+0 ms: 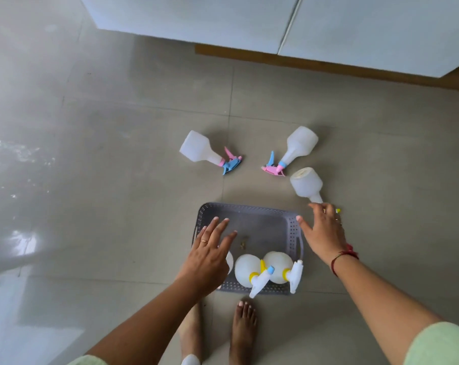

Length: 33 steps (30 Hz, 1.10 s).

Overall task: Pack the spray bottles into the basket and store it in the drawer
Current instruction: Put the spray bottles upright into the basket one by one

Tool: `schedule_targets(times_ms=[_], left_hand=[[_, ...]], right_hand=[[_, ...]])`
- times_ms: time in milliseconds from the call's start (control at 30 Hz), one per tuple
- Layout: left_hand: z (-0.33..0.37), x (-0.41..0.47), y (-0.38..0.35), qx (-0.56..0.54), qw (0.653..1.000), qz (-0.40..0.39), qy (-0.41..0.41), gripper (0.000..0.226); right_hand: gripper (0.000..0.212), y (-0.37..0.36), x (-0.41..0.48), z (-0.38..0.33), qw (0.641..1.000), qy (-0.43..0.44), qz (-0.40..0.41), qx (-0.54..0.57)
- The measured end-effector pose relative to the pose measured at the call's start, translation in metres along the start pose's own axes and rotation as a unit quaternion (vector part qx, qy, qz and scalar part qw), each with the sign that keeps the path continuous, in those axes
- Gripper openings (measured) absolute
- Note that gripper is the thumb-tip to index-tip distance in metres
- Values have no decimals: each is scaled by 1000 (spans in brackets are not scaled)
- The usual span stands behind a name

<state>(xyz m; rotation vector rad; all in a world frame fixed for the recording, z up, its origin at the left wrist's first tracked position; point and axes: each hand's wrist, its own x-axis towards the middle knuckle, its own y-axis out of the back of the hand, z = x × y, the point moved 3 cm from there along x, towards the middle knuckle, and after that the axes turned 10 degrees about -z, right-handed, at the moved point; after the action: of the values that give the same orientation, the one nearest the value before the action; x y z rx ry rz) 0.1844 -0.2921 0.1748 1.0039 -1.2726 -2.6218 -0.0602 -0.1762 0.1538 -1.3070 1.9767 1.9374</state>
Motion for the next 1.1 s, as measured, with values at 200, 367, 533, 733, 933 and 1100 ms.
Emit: schedule_targets(times_ms=[200, 367, 533, 733, 933, 1100], left_hand=[[30, 82, 1, -7, 999, -19, -42, 69], [52, 157, -14, 6, 998, -30, -62, 71], [56, 211, -42, 29, 995, -59, -80, 72], [31, 237, -75, 34, 995, -65, -68, 70], [2, 228, -90, 12, 995, -80, -58, 68], [-15, 222, -88, 13, 996, -83, -42, 66]], right_hand=[[49, -1, 35, 47, 991, -94, 9, 92], [59, -24, 73, 84, 972, -151, 46, 172], [70, -56, 115, 124, 907, -266, 53, 322], [64, -100, 151, 161, 857, -303, 69, 410], [50, -130, 168, 172, 786, -312, 86, 526], [9, -132, 181, 161, 677, -314, 56, 663]])
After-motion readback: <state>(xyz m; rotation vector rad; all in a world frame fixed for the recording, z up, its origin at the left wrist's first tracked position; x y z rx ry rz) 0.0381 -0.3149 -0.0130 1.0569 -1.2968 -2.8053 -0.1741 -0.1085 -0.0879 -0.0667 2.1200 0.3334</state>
